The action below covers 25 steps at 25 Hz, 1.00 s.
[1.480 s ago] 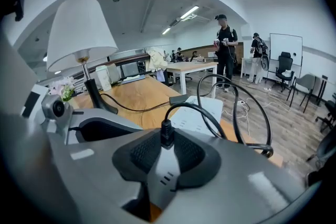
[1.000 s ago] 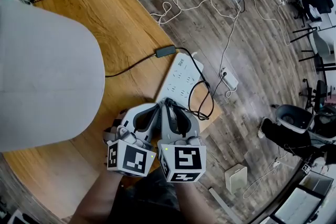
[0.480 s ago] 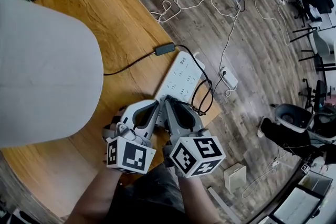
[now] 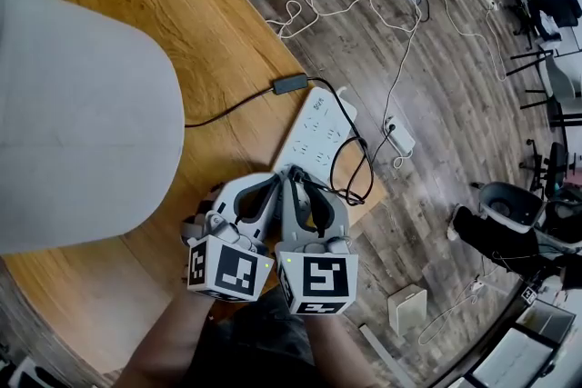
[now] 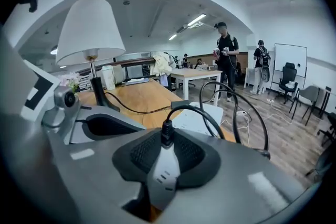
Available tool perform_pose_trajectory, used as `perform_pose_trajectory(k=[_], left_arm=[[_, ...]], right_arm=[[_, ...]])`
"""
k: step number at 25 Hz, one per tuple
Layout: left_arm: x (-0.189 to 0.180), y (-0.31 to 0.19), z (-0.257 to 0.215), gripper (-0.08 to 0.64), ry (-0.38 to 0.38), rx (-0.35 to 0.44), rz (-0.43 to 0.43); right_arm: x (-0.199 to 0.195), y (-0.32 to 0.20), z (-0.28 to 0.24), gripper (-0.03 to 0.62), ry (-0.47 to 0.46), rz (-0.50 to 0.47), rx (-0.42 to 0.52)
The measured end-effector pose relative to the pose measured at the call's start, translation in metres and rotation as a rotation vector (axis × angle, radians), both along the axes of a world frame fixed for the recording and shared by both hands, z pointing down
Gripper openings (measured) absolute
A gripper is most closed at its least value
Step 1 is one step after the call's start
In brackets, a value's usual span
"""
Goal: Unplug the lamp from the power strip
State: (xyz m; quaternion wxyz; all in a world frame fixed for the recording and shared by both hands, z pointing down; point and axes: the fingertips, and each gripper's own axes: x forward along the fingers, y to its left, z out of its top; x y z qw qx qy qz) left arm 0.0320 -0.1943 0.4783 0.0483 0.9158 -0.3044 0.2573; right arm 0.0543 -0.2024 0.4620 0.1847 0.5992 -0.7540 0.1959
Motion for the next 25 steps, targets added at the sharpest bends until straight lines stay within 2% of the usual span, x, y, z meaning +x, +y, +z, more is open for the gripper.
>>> perform_pose_trajectory(k=[6,8,11,16,18,19,22,23,25], left_arm=[[0.000,0.000,0.000,-0.005,0.018,-0.008,-0.006],[0.000,-0.001,0.000,-0.005,0.011,-0.001,-0.005],[0.001,0.000,-0.001,-0.005,0.006,0.003,-0.005],[0.000,0.000,0.000,-0.005,0.000,0.007,-0.008],[0.000,0.000,0.001,-0.005,0.000,0.006,-0.009],[0.000,0.000,0.001,-0.005,-0.001,0.005,-0.010],[0.000,0.000,0.002,-0.005,-0.006,0.007,-0.014],[-0.001,-0.001,0.002,-0.005,-0.008,0.007,-0.016],[-0.001,-0.001,0.003,-0.005,-0.008,0.003,-0.016]], right_arm=[[-0.005,0.002,-0.007,0.083,0.130,-0.068,0.060],[-0.006,0.003,-0.006,0.084,0.110,-0.069,0.056],[0.001,0.003,-0.004,0.083,-0.067,-0.004,0.038],[0.013,-0.002,0.000,0.081,-0.377,0.062,-0.071],[0.017,-0.004,-0.002,0.081,-0.444,0.077,-0.091],[0.017,-0.005,-0.007,0.081,-0.409,0.065,-0.074],[0.005,-0.006,-0.022,0.081,-0.166,-0.046,-0.015],[-0.001,-0.006,-0.023,0.081,-0.141,-0.069,-0.013],[-0.006,-0.003,-0.020,0.081,-0.148,-0.077,-0.023]])
